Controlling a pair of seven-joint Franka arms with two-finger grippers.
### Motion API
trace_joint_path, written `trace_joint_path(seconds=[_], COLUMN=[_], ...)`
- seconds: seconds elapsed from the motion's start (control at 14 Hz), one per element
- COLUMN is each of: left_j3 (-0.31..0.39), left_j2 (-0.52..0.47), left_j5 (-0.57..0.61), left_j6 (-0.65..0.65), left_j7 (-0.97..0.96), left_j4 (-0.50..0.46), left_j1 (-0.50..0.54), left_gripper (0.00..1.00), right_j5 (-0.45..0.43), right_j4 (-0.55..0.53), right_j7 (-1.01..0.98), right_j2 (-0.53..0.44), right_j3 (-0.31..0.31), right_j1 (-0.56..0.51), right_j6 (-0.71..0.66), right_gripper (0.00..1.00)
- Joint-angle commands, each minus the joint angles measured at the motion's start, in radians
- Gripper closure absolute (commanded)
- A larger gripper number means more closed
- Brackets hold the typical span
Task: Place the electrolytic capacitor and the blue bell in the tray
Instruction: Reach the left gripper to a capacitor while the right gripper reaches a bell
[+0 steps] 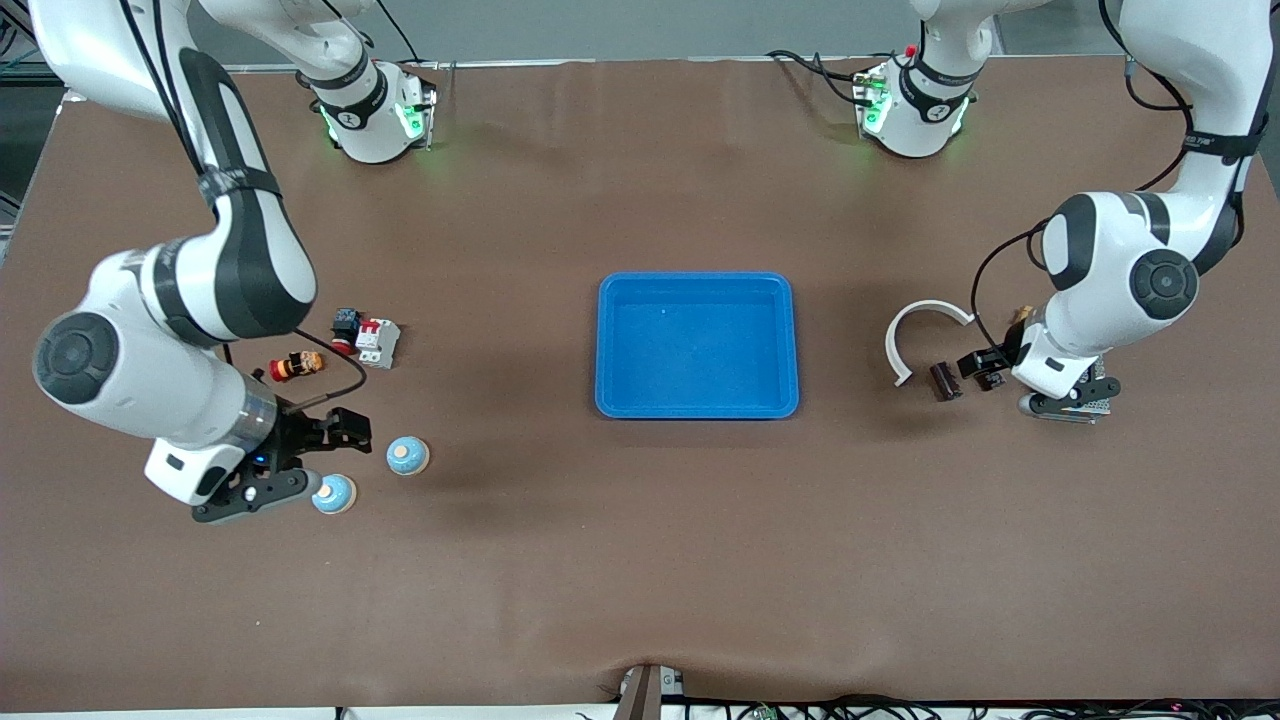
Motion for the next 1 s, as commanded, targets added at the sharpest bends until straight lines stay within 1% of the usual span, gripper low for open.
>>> trace_joint_path(seconds=[0.0, 0.14, 0.36, 0.57, 0.71, 0.78, 0.93], left_j3=[-0.005, -0.005, -0.005, -0.018, -0.023, -0.023, -0.023], left_j2=[0.045, 0.067, 0.097, 0.116, 0.128, 0.134, 0.139], left_j5=[0.0, 0.0, 0.0, 0.0, 0.0, 0.0, 0.002], left_j6=[0.045, 0.074, 0.126, 0.132, 0.144, 0.144, 0.144], left_j7=[-0.031, -0.031, -0.033, -0.033, -0.033, -0.033, -0.031], left_j4=[-0.005, -0.008, -0.025, -0.022, -0.023, -0.023, -0.022], left_j1=[-0.004, -0.004, -0.004, -0.006, -0.006, -0.006, -0.006], left_gripper=[0.21, 0.22, 0.28, 0.3, 0.36, 0.38, 0.39], right_j5=[0.008, 0.0, -0.031, -0.032, -0.031, -0.025, -0.019], right_j4=[0.01, 0.01, 0.008, -0.053, -0.114, -0.138, -0.177], right_j7=[-0.02, -0.096, -0.242, -0.25, -0.253, -0.253, -0.253], right_j2=[0.045, 0.078, 0.112, 0.115, 0.111, 0.105, 0.088], right_j3=[-0.003, -0.005, -0.005, -0.005, -0.005, -0.003, -0.002], right_j1=[0.001, 0.005, 0.021, 0.029, 0.023, 0.015, 0.011], right_j6=[0.023, 0.053, 0.09, 0.152, 0.213, 0.222, 0.225], right_gripper=[0.0, 0.0, 0.0, 0.0, 0.0, 0.0, 0.0])
